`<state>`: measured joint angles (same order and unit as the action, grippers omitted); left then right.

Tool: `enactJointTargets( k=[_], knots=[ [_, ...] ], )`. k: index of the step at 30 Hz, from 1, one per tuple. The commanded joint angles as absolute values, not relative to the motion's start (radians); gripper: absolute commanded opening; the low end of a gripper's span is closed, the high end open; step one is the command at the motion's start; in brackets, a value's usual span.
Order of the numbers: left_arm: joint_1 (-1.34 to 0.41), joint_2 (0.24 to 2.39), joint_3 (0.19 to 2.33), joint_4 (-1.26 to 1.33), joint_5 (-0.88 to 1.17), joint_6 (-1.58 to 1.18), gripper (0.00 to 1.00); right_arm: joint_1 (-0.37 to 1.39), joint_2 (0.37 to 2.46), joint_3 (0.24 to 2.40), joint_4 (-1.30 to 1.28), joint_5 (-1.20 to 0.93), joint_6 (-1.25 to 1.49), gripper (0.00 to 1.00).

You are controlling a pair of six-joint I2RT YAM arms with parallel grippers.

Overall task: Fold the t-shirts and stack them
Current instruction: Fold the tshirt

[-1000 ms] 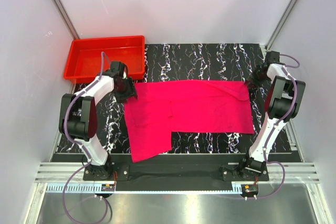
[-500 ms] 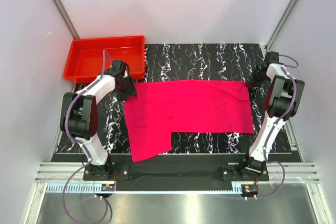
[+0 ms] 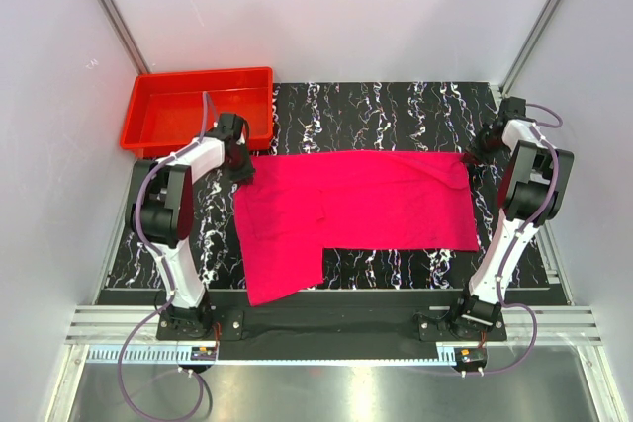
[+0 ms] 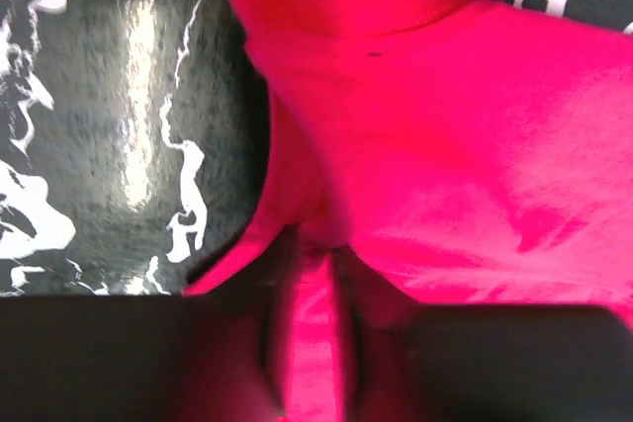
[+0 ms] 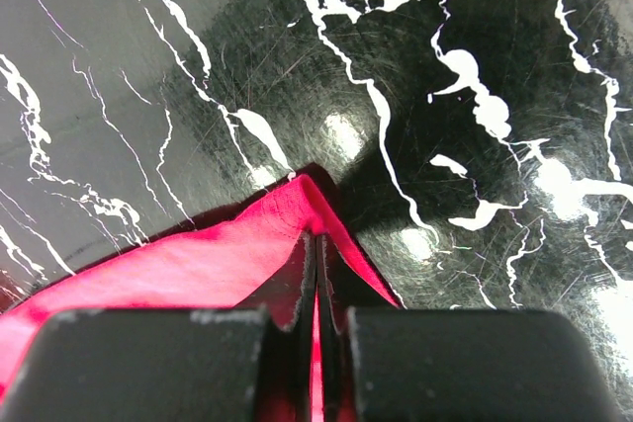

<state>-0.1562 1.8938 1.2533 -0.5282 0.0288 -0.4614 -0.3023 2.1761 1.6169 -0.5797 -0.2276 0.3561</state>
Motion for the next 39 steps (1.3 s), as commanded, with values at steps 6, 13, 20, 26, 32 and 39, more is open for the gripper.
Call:
enactJointTargets(
  k=[6, 13, 20, 26, 32, 39],
  knots=[
    [-0.141, 1.899, 1.324, -0.520, -0.089, -0.425, 0.00, -0.304, 2.206, 1.658, -0.563, -0.150, 0.371, 0.00],
    [-0.133, 1.925, 1.359, -0.566, -0.146, -0.400, 0.00, -0.304, 2.207, 1.695, -0.555, -0.092, 0.370, 0.00],
    [-0.132, 1.939, 1.353, -0.575, -0.170, -0.387, 0.00, -0.304, 2.226, 1.718, -0.542, -0.048, 0.371, 0.00],
    [-0.132, 1.939, 1.354, -0.581, -0.166, -0.373, 0.07, -0.301, 2.283, 1.810, -0.626, -0.075, 0.356, 0.00],
    [-0.132, 1.873, 1.333, -0.594, -0.137, -0.403, 0.52, -0.301, 2.201, 1.706, -0.646, -0.081, 0.350, 0.29],
    [-0.137, 1.789, 1.329, -0.652, -0.115, -0.399, 0.56, -0.301, 2.117, 1.703, -0.718, -0.080, 0.316, 0.50]
  ],
)
